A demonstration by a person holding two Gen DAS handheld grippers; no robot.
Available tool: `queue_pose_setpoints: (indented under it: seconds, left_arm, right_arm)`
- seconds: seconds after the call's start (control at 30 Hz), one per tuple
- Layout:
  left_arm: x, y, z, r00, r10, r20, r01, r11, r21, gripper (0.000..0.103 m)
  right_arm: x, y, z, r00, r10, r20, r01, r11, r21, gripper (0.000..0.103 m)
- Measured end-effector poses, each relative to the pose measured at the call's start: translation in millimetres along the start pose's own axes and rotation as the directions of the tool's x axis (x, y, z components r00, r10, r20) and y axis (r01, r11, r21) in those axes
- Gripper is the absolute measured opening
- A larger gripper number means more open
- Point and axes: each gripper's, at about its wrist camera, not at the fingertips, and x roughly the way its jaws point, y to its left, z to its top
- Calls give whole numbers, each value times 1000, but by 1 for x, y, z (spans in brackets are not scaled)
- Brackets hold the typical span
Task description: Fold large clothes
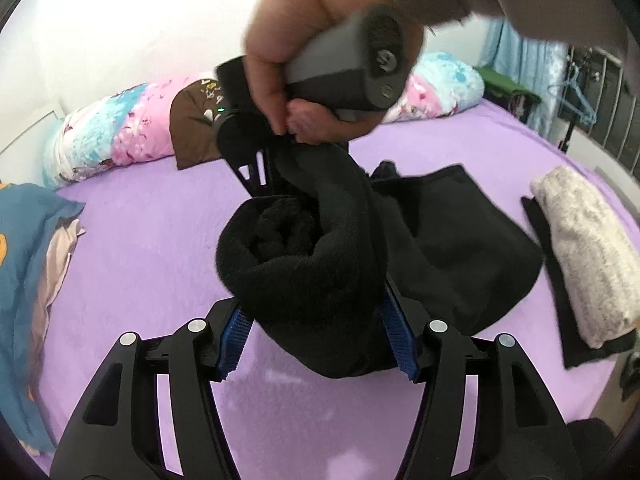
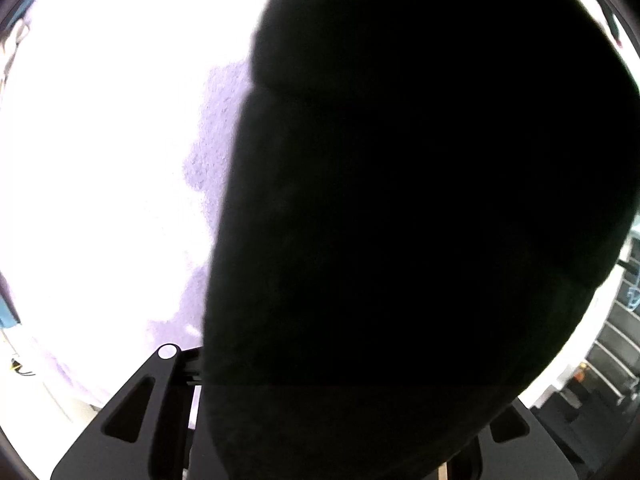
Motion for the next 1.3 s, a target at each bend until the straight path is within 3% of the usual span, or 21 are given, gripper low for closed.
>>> queue_pose_setpoints:
  seconds: [0.1,0.23,0.43,0.53,0.67,0.87,1.17,1.27,1.3]
  left_arm:
    - [-11,3,3,998,-54,42,55,998,-22,61]
    - [-26,21,7,979,-171,109,180,980,-80,62]
    - [-32,39,7,979,-163,126,178,976,-121,65]
    - [-36,46,7,959,-240,149,261,954,-145,65]
    - [-45,52,10,941,-283,186,314,934,-168,64]
    - [-32,58,8,950,-271,153,298,935,-194,64]
    - [10,61,-1,974,-220,62,228,940,-255,64]
    - [31,55,-5,974,-227,22,224,938,-263,64]
    - [40,51,-7,971,-237,6,230,936,-267,64]
  right_arm:
    - [-3,-15,-4,1000,27,10,-27,999,20,25]
    - [-4,-33,-14,998,56,23,-57,998,38,25]
    - [-8,-61,-29,993,109,48,-112,992,56,25]
    - [-11,-73,-35,989,125,76,-129,990,56,24]
    - [-9,-94,-41,979,179,95,-186,980,70,24]
    - [-16,-115,-51,975,168,146,-176,984,42,24]
    - [-10,-167,-68,951,255,175,-267,962,51,24]
    - [23,-227,-87,950,243,196,-259,964,61,24]
    - [26,-230,-92,953,224,202,-240,969,54,25]
